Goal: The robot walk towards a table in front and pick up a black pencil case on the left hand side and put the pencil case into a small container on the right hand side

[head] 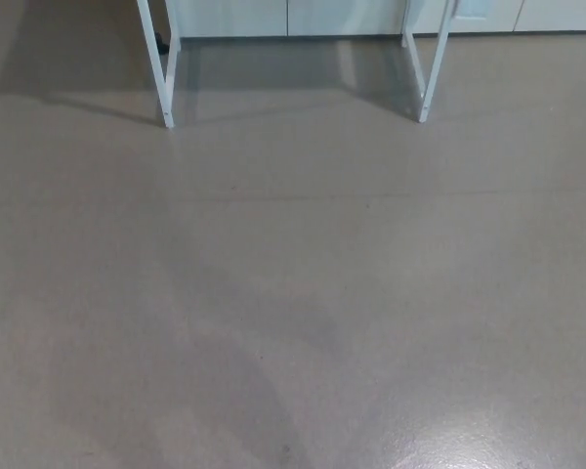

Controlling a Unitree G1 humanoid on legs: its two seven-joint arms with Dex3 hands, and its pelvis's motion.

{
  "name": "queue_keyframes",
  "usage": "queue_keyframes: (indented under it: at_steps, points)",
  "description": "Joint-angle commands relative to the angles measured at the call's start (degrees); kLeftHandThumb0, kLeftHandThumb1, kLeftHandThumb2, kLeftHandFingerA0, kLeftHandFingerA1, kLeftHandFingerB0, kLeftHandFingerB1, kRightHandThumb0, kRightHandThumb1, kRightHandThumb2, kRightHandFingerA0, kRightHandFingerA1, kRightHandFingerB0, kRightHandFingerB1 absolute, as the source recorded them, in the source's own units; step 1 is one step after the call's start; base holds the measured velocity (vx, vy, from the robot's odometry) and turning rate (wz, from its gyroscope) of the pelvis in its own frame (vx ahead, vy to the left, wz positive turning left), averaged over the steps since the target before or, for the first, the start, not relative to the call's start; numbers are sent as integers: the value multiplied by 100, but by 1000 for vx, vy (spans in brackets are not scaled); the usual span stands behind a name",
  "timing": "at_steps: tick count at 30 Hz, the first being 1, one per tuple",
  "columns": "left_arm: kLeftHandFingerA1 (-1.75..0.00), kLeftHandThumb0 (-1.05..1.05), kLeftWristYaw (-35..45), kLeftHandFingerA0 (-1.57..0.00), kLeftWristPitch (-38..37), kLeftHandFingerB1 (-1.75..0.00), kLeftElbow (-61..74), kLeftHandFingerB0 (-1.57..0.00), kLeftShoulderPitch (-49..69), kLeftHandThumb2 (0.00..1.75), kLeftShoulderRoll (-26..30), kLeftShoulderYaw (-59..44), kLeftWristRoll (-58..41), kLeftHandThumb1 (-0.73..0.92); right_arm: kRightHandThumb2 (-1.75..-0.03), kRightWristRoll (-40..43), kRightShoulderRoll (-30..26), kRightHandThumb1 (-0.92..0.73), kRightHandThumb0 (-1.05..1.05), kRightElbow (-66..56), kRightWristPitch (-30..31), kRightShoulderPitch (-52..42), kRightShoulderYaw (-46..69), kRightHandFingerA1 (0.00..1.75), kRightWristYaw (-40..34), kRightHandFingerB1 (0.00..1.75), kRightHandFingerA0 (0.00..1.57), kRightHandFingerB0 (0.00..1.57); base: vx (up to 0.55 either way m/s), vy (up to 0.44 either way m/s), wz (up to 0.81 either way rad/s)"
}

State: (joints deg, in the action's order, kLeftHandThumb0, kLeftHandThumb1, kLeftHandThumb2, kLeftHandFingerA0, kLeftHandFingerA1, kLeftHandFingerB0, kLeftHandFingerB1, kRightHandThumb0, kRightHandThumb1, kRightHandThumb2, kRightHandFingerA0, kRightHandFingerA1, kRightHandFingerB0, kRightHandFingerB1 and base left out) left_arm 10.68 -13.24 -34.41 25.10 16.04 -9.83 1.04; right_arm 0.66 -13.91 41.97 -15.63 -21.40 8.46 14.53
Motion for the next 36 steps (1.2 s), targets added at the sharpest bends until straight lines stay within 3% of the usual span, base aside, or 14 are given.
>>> queue_keyframes:
  at_steps: [1, 13, 14, 15, 16, 21, 22, 23, 24, 30, 31, 33, 34, 36]
  points:
    - [-38, -49, 182, -20, -361, -30, -334, -18, -179, 62, 88, -81, -172, 69, -98, 117, -134, -62, -80, 223, -216, 121, 53, 48, 183, 38, 12, 0, 0, 0, 0]
    - [-37, -52, -4, -24, -433, -30, -426, -20, -297, 62, 173, 18, 79, 70, -99, -64, -244, -63, -79, 504, -421, 304, -127, 47, 72, 31, 11, 0, 18, 18, 4]
    - [-37, -51, -16, -23, -397, -30, -368, -20, -281, 62, 172, 24, 90, 70, -64, -70, -245, -79, -74, 476, -405, 281, -139, 32, 59, 23, 15, 9, -16, 198, 0]
    - [-37, -51, -19, -23, -387, -30, -348, -20, -277, 62, 166, 28, 92, 70, -64, -70, -251, -79, -74, 403, -376, 252, -153, 32, 63, 23, 15, 9, 19, 240, -10]
    - [-37, -51, -48, -23, -385, -30, -307, -20, -282, 62, 174, 53, 138, 70, -100, -83, -267, -63, -76, 385, -372, 267, -169, 48, 60, 32, 12, 0, 90, 291, -23]
    - [-36, -50, 109, -21, -401, -30, -308, -17, -334, 63, 199, -19, -28, 71, -98, -26, -213, -62, -78, 581, -398, 476, -176, 47, 83, 32, 9, 1, 190, 196, -39]
    - [-36, -50, 106, -21, -394, -30, -308, -18, -334, 62, 191, -23, -45, 70, -64, -32, -216, -79, -74, 590, -401, 480, -179, 33, 79, 23, 14, 9, 163, 255, -22]
    - [-36, -50, 100, -21, -383, -30, -305, -18, -334, 62, 178, -30, -64, 70, -64, -35, -219, -79, -74, 605, -409, 486, -184, 33, 75, 23, 14, 9, 183, 232, -3]
    - [-36, -50, 71, -21, -401, -30, -308, -18, -329, 63, 203, 0, -7, 71, -94, -16, -207, -64, -75, 555, -407, 454, -178, 44, 75, 34, 8, 5, 186, 182, 3]
    - [-36, -51, 17, -22, -431, -30, -356, -19, -361, 62, 259, 99, 119, 70, -95, -63, -240, -63, -75, 359, -293, 374, -207, 45, 28, 35, 9, 4, 248, 40, 12]
    - [-36, -50, 27, -22, -463, -30, -396, -19, -373, 62, 261, 97, 106, 70, -106, -63, -240, -50, -37, 369, -297, 380, -209, 50, 25, 50, 1, 0, 286, -61, 17]
    - [-35, -50, 35, -23, -472, -30, -366, -19, -335, 62, 285, 114, 120, 71, -94, -58, -239, -63, -73, 358, -306, 358, -217, 44, 38, 35, 9, 4, 284, -114, 16]
    - [-35, -50, 38, -23, -460, -30, -338, -19, -307, 62, 289, 122, 122, 71, -106, -58, -243, -51, -37, 407, -321, 364, -218, 49, 39, 50, 0, 0, 336, -127, 16]
    - [-35, -51, -4, -24, -404, -30, -352, -19, -343, 62, 285, 156, 157, 71, -106, -71, -257, -49, -37, 460, -274, 416, -217, 49, 2, 50, 0, 0, 482, -133, -21]
